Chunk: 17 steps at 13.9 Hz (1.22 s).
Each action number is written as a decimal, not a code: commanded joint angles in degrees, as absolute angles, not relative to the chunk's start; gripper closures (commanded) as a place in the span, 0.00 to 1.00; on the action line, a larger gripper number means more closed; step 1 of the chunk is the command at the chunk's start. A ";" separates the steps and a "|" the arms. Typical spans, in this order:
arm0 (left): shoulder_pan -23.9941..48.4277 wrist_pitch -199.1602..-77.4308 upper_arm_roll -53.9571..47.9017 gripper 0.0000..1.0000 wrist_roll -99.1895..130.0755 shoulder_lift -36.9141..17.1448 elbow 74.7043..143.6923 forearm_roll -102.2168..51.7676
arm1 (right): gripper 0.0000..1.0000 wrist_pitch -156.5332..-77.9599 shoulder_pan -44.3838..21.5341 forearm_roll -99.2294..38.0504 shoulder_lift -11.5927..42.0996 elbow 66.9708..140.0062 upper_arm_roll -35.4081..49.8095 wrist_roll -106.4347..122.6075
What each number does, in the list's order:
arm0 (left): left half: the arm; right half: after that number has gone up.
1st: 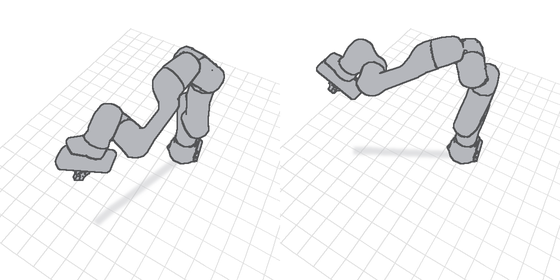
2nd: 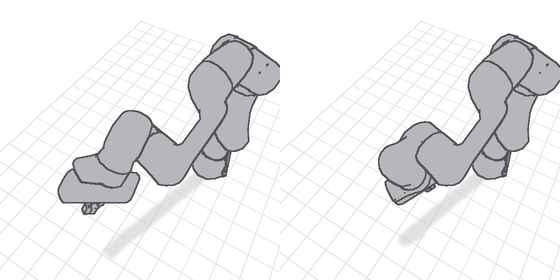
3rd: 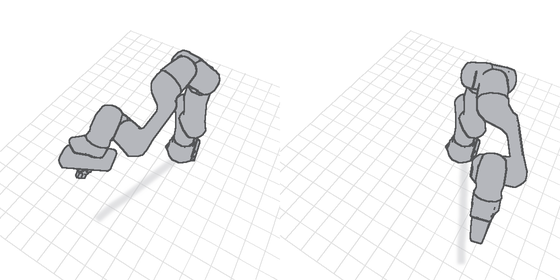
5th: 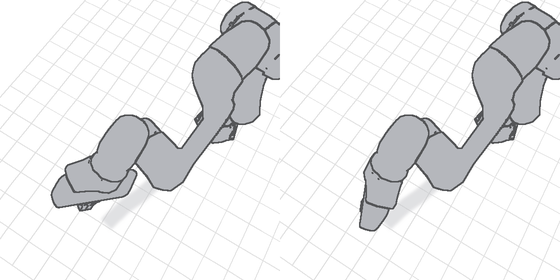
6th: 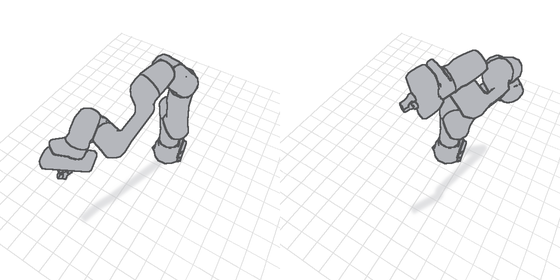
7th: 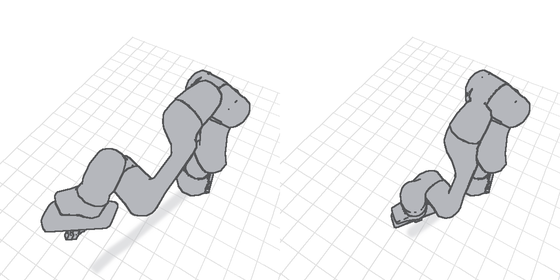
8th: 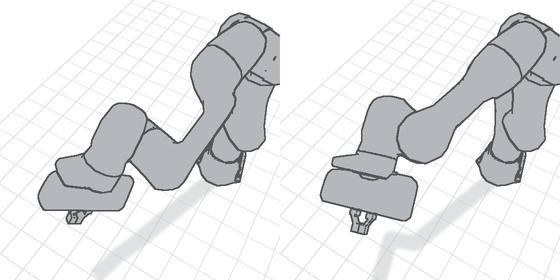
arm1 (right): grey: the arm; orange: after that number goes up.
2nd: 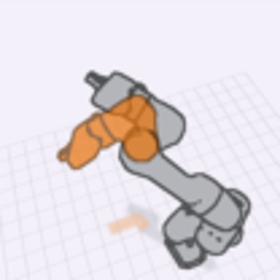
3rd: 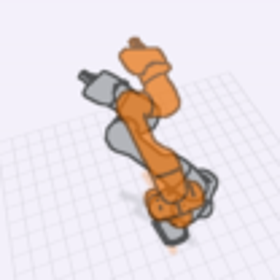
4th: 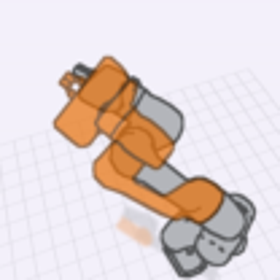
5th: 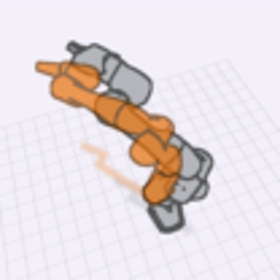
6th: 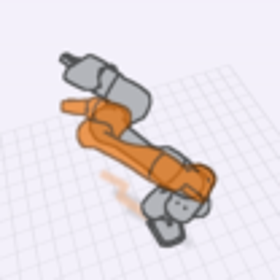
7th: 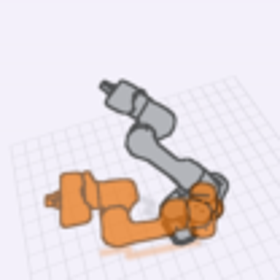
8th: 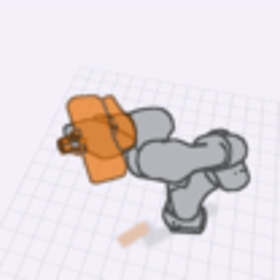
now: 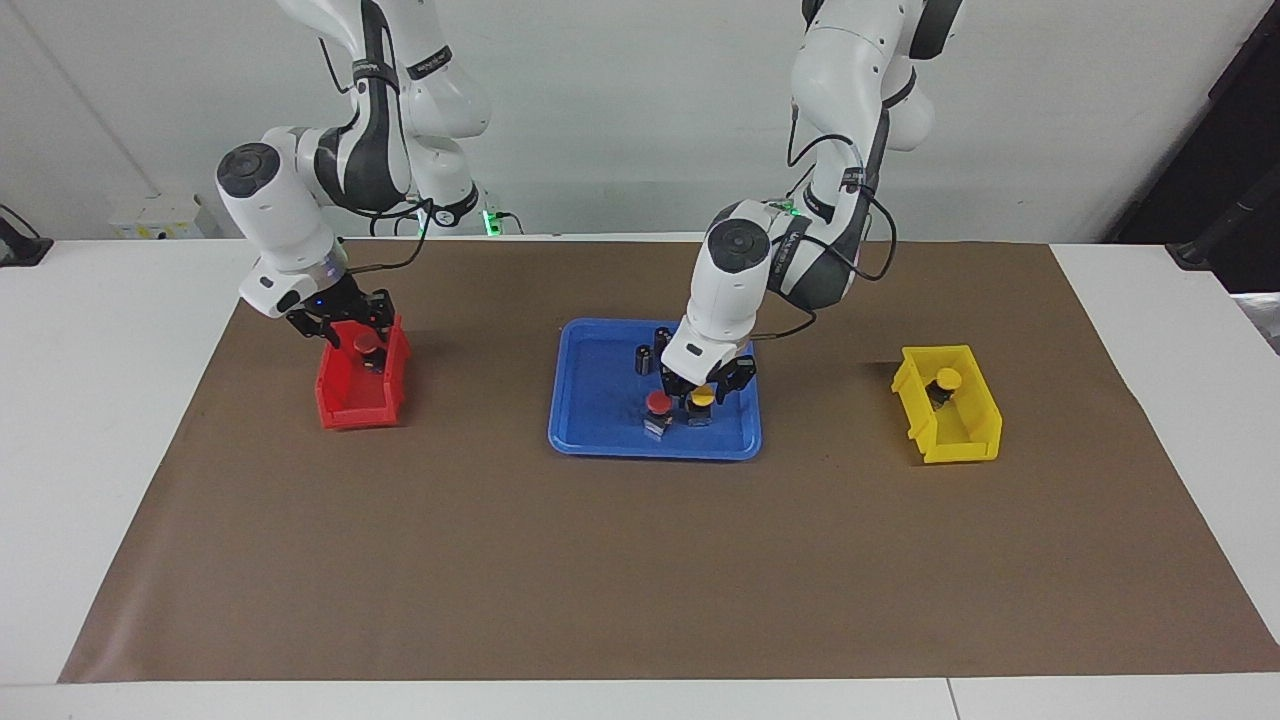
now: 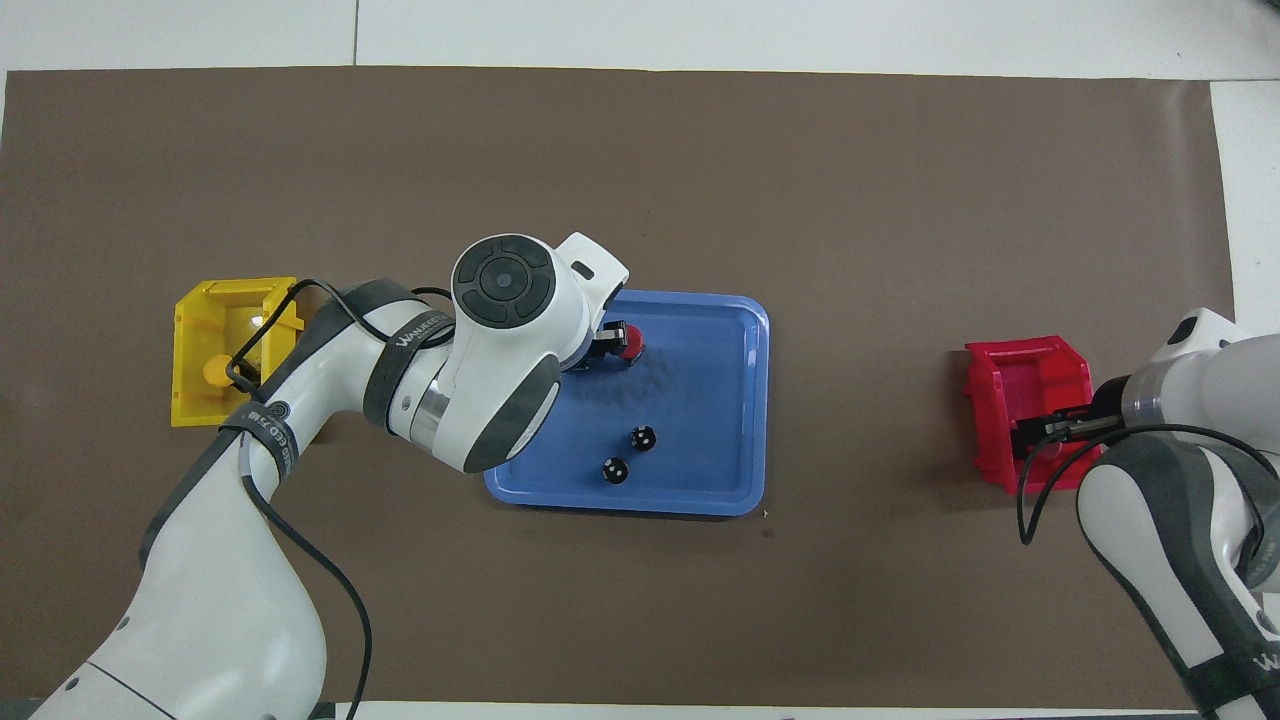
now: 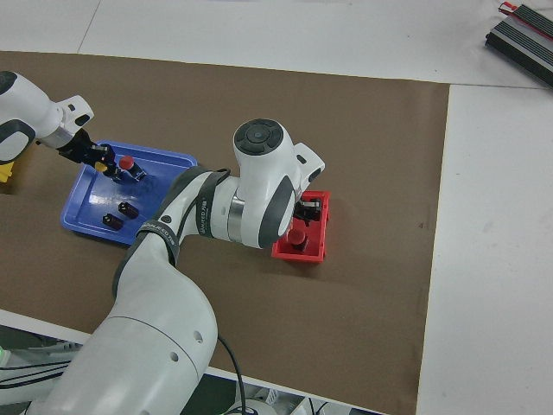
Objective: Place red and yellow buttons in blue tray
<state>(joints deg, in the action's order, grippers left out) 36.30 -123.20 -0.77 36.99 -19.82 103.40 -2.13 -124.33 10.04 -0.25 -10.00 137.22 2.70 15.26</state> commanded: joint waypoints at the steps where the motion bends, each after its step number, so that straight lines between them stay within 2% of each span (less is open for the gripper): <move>1: 35.43 -113.42 0.61 0.13 36.31 -13.73 101.43 -2.81 | 0.38 -126.55 11.16 -1.32 -10.02 138.78 3.34 17.05; 3: 30.44 -107.60 0.62 0.10 30.63 -10.04 100.72 -2.64 | 0.40 -128.84 11.08 -1.32 -10.02 140.09 3.34 16.96; 6: 21.82 -102.66 0.62 0.00 15.25 -9.40 100.28 0.33 | 0.40 -129.29 11.25 -1.32 -9.40 140.62 3.34 17.14; 10: 10.14 -103.79 0.53 0.00 3.11 -9.67 100.63 2.72 | 0.40 -129.90 11.34 -1.32 -9.75 141.68 3.34 17.14; 13: 3.88 -109.31 0.53 0.00 -2.72 -9.23 104.04 2.64 | 0.42 -130.25 11.34 -1.32 -10.02 142.56 3.34 17.23; 15: 0.98 -113.18 0.53 0.09 -3.68 -6.69 110.10 2.64 | 0.44 -130.60 11.34 -1.32 -10.11 142.91 3.34 17.23; 17: 0.62 -117.05 0.53 0.22 -4.83 -4.23 115.81 2.64 | 0.51 -130.61 11.43 -1.32 -10.20 143.26 3.34 17.40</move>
